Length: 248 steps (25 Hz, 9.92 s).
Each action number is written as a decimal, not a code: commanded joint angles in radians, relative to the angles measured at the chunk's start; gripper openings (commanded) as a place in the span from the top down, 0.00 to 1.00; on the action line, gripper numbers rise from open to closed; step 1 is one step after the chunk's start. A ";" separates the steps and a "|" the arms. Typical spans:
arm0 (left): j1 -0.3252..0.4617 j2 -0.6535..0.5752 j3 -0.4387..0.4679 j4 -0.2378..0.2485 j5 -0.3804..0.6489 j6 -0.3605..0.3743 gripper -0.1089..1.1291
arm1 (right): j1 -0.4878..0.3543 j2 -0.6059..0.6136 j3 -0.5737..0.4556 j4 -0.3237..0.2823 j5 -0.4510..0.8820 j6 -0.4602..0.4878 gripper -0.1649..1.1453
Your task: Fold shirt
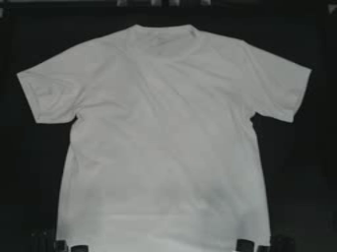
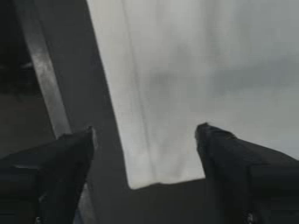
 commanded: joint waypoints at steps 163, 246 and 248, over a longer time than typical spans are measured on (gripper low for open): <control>1.489 -0.166 -0.051 0.469 -0.069 0.729 0.87 | -1.536 -0.371 0.181 -0.446 -0.233 -0.635 0.81; 1.425 -0.548 0.348 0.080 -0.098 0.499 0.19 | -1.499 -0.678 0.505 0.014 0.000 -0.402 0.17; 1.430 -0.546 0.360 0.078 -0.106 0.488 0.19 | -1.508 -0.667 0.512 0.017 -0.006 -0.399 0.17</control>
